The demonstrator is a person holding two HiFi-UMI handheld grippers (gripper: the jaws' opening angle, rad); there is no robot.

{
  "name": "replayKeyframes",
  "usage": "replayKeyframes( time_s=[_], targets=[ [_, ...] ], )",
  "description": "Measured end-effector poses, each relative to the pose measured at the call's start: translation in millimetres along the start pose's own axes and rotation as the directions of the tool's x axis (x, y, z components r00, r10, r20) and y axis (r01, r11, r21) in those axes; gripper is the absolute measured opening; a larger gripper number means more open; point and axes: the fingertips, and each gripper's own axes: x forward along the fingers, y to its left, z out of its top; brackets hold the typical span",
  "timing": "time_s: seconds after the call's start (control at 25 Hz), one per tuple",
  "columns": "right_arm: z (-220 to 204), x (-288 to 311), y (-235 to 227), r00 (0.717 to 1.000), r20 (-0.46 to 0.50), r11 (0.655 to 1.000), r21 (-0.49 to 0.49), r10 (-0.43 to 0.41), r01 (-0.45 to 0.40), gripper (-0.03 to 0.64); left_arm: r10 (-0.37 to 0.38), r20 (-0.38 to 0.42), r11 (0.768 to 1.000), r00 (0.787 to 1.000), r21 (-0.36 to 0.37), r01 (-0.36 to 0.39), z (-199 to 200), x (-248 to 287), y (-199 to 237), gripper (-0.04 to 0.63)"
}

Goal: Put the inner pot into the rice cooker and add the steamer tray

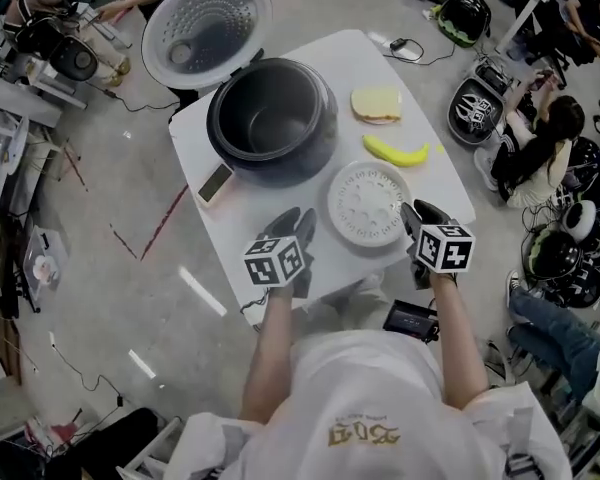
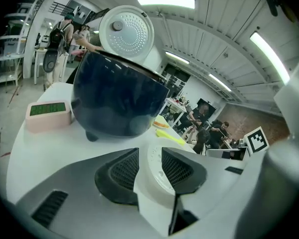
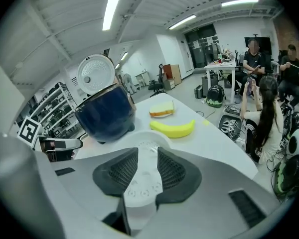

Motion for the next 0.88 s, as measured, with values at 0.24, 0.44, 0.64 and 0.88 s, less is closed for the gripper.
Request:
replayKeyframes(
  time_s=[0.24, 0.44, 0.64, 0.88],
  targets=[
    [-10.1, 24.8, -28.4, 0.998, -0.066, 1.000, -0.026, 0.013, -0.014, 0.133, 0.032, -0.063, 0.999, 0.997, -0.034, -0.034, -25.2, 28.3, -1.5, 0.161],
    [-20.8, 43.4, -42.0, 0.992, -0.121, 0.998, -0.037, 0.037, -0.042, 0.140, 0.025, -0.121, 0.996, 0.992, -0.083, -0.035, -45.9, 48.1, -2.5, 0.182],
    [-24.0, 55.6, -54.4, 0.989, -0.136, 0.997, -0.045, 0.054, -0.061, 0.137, 0.021, -0.127, 0.988, 0.992, -0.150, -0.040, -56.7, 63.1, -3.7, 0.189],
    [-6.9, 65.6, -52.8, 0.986, -0.141, 0.990, -0.092, 0.094, -0.108, 0.137, 0.020, -0.142, 0.980, 0.990, -0.191, -0.047, -61.7, 75.5, -10.2, 0.204]
  ],
)
